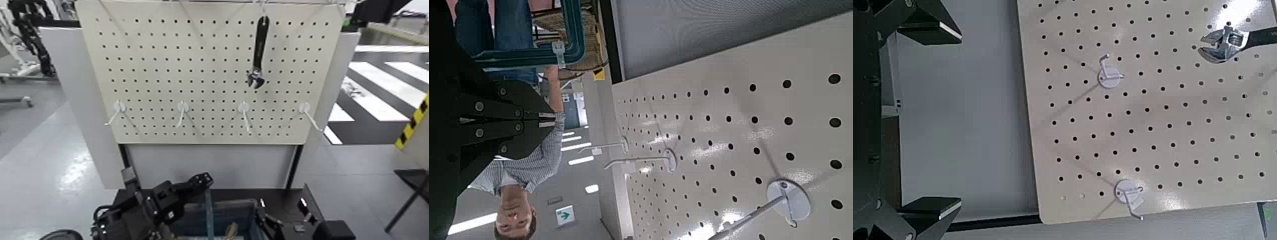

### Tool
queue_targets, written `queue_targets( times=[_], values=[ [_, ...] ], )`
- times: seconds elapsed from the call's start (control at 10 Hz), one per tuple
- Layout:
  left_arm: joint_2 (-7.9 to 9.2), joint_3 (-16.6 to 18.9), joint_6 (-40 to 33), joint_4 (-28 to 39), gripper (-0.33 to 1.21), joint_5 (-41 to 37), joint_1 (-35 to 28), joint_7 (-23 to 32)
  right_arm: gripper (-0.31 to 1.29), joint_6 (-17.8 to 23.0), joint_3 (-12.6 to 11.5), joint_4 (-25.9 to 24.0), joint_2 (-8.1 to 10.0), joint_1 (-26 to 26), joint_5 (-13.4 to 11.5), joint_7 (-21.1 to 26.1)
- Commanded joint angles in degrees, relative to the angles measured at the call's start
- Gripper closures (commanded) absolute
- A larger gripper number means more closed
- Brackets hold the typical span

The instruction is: Grasp the handle of the crate.

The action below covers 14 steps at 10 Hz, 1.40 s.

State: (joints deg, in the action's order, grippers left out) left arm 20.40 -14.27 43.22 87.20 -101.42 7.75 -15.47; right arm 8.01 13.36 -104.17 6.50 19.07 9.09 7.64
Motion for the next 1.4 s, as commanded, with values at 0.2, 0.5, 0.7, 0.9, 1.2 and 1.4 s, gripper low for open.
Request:
queue_targets(
  times=[0.2,0.5,0.7,0.9,1.2,1.4],
  values=[
    [-0.01,-0.15,-0.07,-0.10,1.19,0.00,0.07,0.00,0.15,0.16,0.00,0.20,0.01,-0.09,0.05,0.00],
    [-0.10,-0.23,-0.07,-0.02,1.19,-0.09,-0.02,-0.26,0.15,0.16,0.00,0.20,0.01,0.00,0.14,0.00],
    [-1.24,0.64,0.11,1.65,1.18,0.00,-1.51,-0.44,0.15,0.08,-0.18,0.02,-0.08,0.09,0.14,0.00],
    [-1.94,0.91,0.11,2.62,0.99,0.00,-2.39,-0.96,0.15,-0.10,-0.18,-0.07,-0.08,0.17,0.14,0.00],
    [-3.44,5.04,0.20,5.70,0.40,2.11,-5.82,-1.49,0.15,-0.45,-0.09,-0.07,-0.08,0.09,0.14,0.00],
    [-4.14,7.59,0.28,7.98,0.15,3.78,-8.11,-1.40,0.15,-0.63,-0.09,-0.07,-0.17,0.09,0.14,0.00]
  ],
)
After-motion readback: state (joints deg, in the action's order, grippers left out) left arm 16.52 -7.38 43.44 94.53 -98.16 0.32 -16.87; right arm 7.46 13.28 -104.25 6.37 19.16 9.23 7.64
